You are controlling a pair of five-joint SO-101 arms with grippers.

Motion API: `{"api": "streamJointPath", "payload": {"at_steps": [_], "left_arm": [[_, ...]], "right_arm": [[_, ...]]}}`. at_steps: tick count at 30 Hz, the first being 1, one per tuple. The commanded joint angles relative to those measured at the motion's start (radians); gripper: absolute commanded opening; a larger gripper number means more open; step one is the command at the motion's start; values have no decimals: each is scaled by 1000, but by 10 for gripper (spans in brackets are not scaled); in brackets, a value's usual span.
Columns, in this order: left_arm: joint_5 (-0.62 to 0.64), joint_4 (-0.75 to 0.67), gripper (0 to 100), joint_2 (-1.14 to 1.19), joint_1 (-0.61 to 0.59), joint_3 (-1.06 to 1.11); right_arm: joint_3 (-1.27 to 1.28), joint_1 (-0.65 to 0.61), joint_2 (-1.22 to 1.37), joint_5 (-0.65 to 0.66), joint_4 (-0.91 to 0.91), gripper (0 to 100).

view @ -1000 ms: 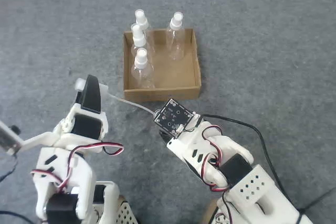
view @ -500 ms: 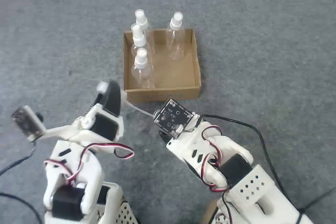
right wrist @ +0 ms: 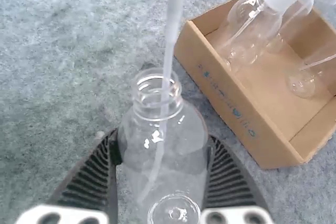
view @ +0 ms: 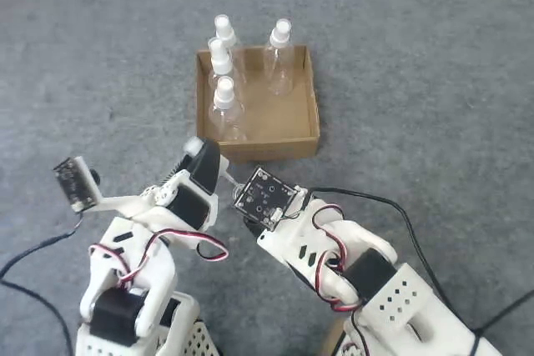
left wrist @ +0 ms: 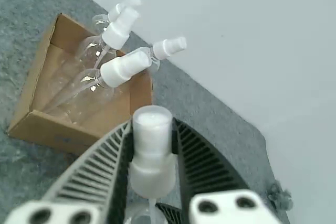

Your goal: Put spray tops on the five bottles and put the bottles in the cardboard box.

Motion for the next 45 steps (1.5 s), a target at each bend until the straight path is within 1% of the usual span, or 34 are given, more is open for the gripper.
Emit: {"api": "streamJointPath", "payload": {"at_steps": [1, 9, 11, 16, 21, 26, 29, 33, 35, 39, 45], "left_arm": [[-8, 2, 13, -8, 9, 10], [-9, 6, 13, -8, 11, 41], [-17, 9, 13, -8, 31, 41], [-100, 68, 13, -8, 135, 41], [-100, 74, 13, -8, 152, 41], [-106, 68, 13, -6, 175, 81], [-158, 68, 13, -6, 213, 91], [-172, 68, 14, -6, 247, 91], [-183, 68, 15, -6, 249, 94], [-249, 72, 16, -6, 242, 94], [-250, 74, 17, -6, 241, 87]], "right_arm": [[-14, -10, -41, -11, -18, 20], [-14, -8, -41, -5, -19, 20], [-14, -8, -41, -5, -19, 20], [-14, 2, -41, -8, -21, 20], [-15, 61, -41, -11, -38, 20], [-15, 64, -41, -11, -41, 20], [-15, 64, -41, -11, -42, 20], [-14, 64, -41, -11, -42, 20], [-14, 64, -41, -11, -42, 20], [-14, 64, -41, -11, -42, 20], [-14, 67, -41, -11, -44, 20]]}}
